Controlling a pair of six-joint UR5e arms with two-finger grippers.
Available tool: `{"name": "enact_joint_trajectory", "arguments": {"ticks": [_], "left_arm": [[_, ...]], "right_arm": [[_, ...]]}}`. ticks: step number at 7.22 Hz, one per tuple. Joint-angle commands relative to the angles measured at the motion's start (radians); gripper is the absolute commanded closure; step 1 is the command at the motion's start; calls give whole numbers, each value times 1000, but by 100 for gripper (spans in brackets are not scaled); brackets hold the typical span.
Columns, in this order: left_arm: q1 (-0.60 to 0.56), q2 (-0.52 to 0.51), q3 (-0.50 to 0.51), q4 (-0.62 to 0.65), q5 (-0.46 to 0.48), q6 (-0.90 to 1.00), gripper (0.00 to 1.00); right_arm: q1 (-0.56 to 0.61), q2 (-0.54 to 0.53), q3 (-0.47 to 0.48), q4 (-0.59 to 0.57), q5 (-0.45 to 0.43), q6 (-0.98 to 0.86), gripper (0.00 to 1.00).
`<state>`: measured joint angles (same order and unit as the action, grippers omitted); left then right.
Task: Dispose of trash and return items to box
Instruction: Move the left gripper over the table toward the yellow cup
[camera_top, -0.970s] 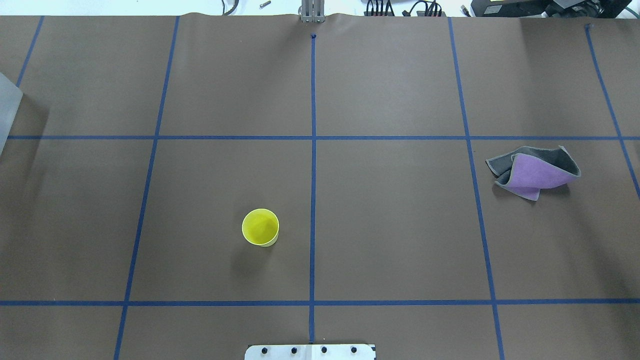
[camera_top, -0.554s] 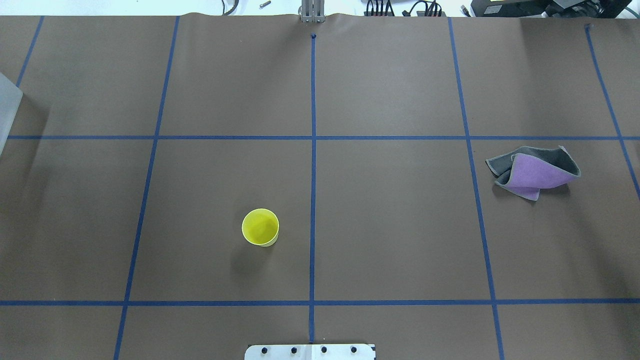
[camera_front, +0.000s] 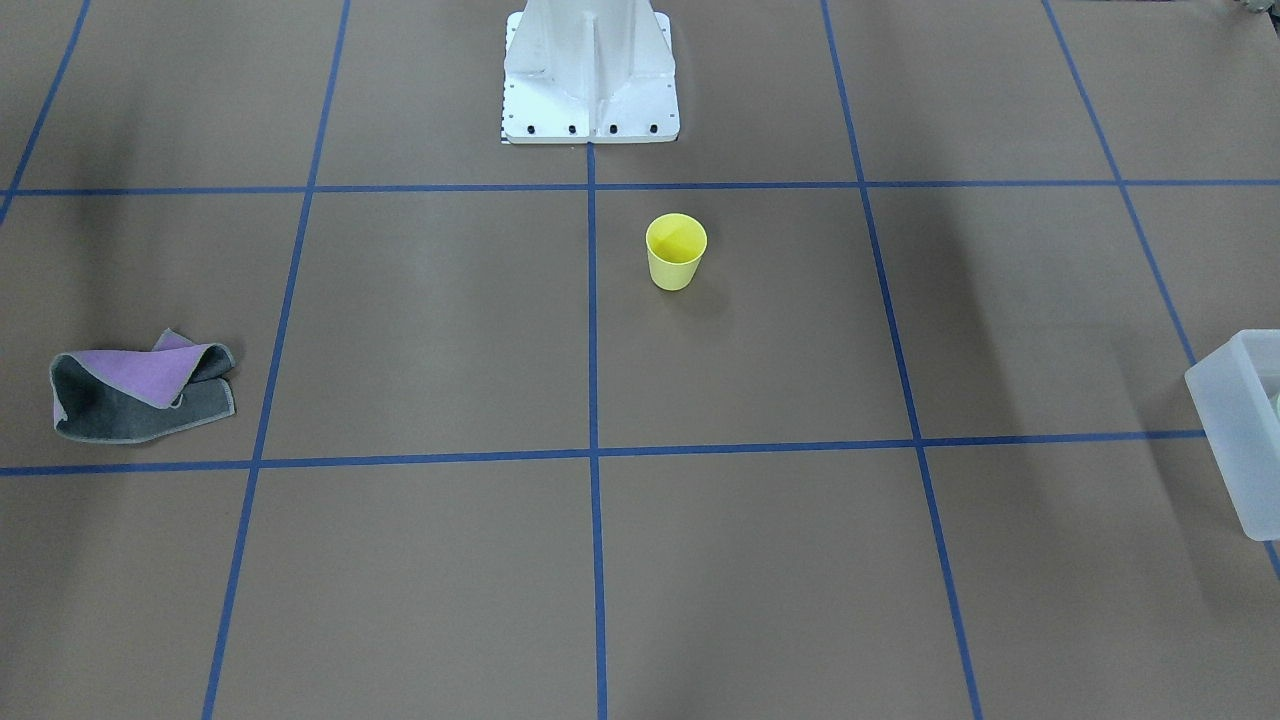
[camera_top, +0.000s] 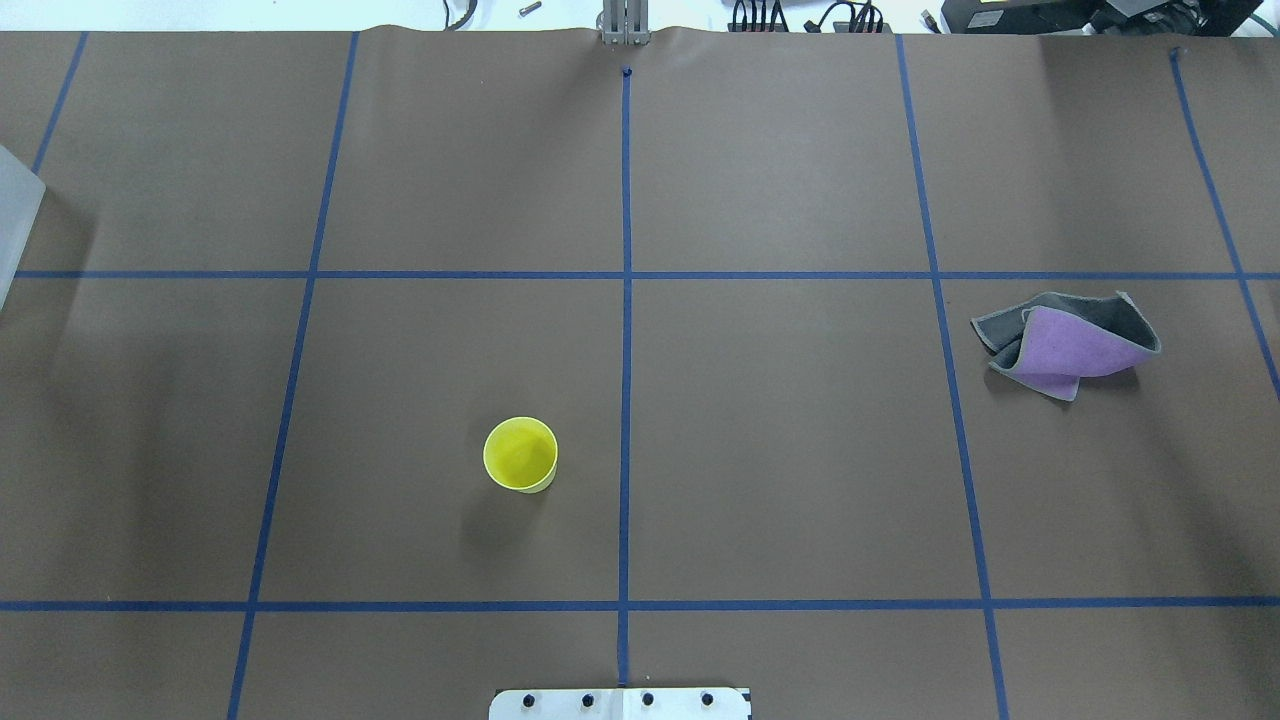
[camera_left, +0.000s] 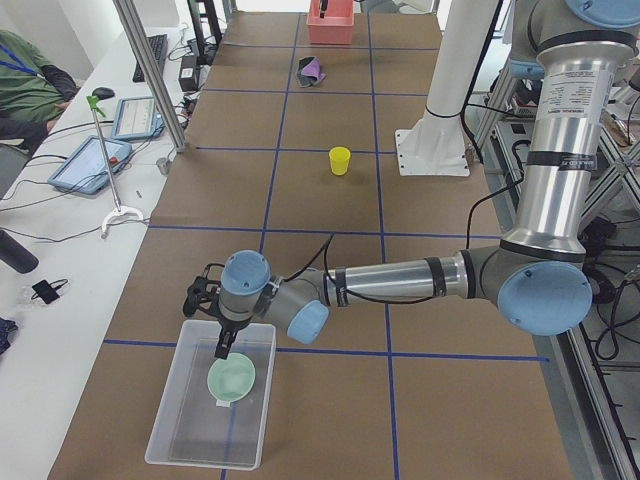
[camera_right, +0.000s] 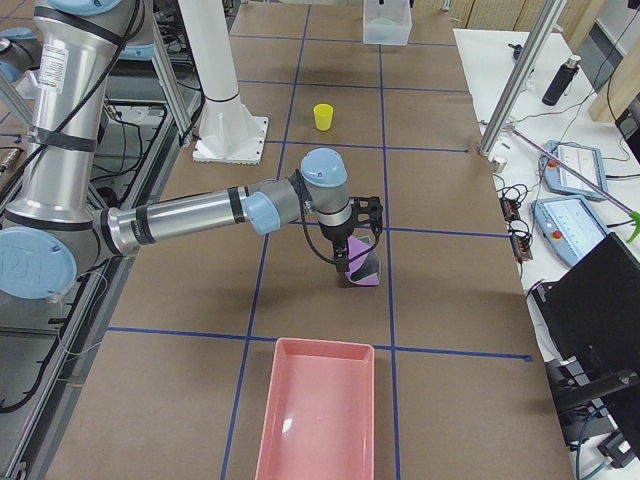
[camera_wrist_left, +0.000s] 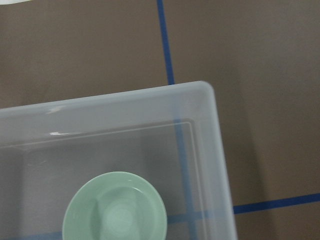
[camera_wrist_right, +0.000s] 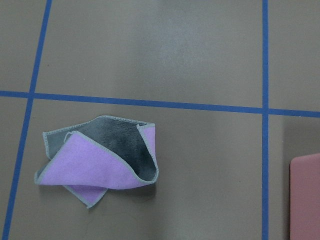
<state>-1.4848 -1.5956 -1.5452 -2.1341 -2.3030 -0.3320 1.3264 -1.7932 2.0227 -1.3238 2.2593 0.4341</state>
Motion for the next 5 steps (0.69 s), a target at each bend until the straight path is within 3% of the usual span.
{"name": "enact_joint_trajectory", "arguments": {"ticks": [1,3,4,5], "left_arm": [[75,119,-304,14,-16,-143,1],[240,99,-407,-70,-4,-346,2],[335,62,-441,-70,57,-468,2],[491,62,-488,-69,214,-557,1]], "right_arm": [[-3,1,1,0,0,0,0],[-6,1,1,0,0,0,0],[-6,1,-1,0,0,0,0],[-6,0,1,0,0,0,0]]}}
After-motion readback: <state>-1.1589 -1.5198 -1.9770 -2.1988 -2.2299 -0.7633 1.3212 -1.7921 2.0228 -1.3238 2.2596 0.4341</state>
